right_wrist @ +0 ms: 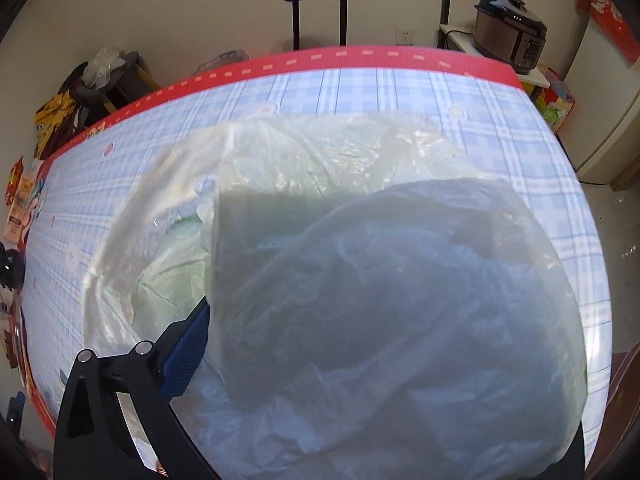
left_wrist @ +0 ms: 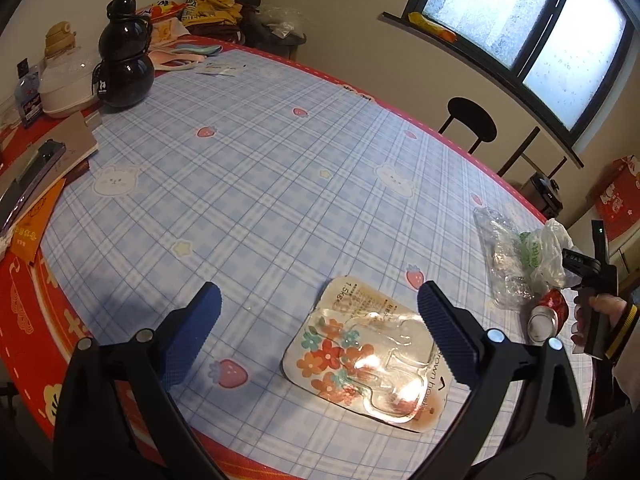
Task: Collect trash
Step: 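Grasp the white plastic bag holding the red can with the right tool, then lift the plastic bag with the right tool while the left tool grasps the flower-printed plastic tray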
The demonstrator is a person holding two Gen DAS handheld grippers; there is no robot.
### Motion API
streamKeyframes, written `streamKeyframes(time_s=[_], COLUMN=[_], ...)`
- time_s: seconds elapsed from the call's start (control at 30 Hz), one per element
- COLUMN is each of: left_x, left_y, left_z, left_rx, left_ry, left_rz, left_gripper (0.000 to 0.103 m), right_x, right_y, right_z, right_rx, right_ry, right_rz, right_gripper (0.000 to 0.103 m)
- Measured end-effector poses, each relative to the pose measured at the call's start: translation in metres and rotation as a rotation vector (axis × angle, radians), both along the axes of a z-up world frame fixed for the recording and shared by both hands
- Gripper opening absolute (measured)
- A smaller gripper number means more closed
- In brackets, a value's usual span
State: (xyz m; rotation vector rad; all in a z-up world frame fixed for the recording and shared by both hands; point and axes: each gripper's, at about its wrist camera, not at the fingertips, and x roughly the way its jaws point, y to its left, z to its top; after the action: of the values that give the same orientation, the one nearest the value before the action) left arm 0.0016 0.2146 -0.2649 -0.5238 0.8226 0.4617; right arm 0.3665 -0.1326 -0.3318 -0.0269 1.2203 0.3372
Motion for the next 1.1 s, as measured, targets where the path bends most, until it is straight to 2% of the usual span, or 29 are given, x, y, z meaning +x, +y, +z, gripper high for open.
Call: streamKeyframes(time_s=[0.1,0.2,0.27,0.37,0.47,0.73,0.9,1.1], left_x=[-0.004,-0.007,-0.007,-0.007,-0.008,-0.008,-0.001,0.018], left_y=[-0.001,-0.002,-0.003,-0.007,-0.012,-0.034,-0.049,-0.061], left_z=[-0.002,-0.004,-0.006,-0.011,-0.018,-0.034,-0.039,-0.04], left_rx=[-0.006,-0.016,-0.025,-0.047,-0.081,-0.148,-0.179,-0.138], left_ry=[0.009,0.019,0.03,0.053,0.074,0.127,0.115,0.102], left_rz=[0.007,0.012,0.011,0.003,-0.008,-0.064,-0.104,-0.139], left_gripper=[0.097,0.097,0.097,0.097,0.097,0.097,0.096,0.095], right_x=[-0.006,-0.012,-0.018,-0.031,-0.047,-0.104,-0.142,-0.176], right_y=[0.004,0.005,0.007,0.011,0.01,-0.02,-0.037,-0.054], right_z=[-0.008,-0.008,-0.006,-0.002,0.001,0.0,0.006,0.032], right_rx=[-0.008,0.016,0.033,0.036,0.043,0.167,0.256,0.28], right_ry=[0.021,0.026,0.032,0.044,0.041,0.067,0.062,-0.035], right_rz=[0.013,0.026,0.054,0.079,0.079,-0.028,-0.095,-0.086], right_gripper=[0.095,0.081,0.061,0.048,0.042,0.035,0.032,0.032])
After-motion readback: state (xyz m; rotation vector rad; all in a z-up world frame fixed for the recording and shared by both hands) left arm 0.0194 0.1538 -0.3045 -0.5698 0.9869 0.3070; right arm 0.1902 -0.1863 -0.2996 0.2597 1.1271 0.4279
